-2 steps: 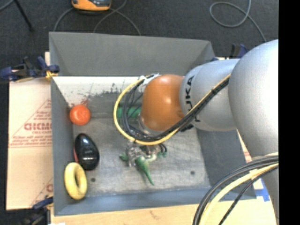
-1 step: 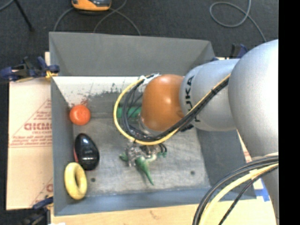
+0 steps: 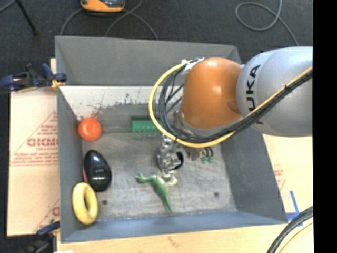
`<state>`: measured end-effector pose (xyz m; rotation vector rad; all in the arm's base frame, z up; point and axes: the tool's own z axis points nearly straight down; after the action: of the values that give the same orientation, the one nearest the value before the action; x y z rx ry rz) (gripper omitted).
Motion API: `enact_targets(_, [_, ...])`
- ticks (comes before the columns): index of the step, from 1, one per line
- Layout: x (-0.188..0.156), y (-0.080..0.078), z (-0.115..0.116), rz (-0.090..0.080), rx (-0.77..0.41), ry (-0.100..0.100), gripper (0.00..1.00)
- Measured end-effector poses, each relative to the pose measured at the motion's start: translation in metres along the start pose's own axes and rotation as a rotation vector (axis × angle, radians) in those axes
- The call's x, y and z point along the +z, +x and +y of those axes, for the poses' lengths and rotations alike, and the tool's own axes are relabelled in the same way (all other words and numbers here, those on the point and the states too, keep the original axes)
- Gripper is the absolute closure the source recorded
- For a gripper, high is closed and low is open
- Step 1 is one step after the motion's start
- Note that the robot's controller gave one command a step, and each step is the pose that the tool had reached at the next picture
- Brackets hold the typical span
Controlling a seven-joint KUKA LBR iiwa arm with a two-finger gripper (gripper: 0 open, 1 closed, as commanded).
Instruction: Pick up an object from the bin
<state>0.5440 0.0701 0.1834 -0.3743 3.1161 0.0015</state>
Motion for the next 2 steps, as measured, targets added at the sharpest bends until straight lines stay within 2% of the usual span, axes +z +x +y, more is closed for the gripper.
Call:
enact_targets(1, [0.0001, 0.0000, 0.0002, 0.000, 0.002, -0.001, 0.00])
enact_targets(2, [0.0001, 0.0001, 0.0000, 0.001, 0.003, 0.000, 0.00])
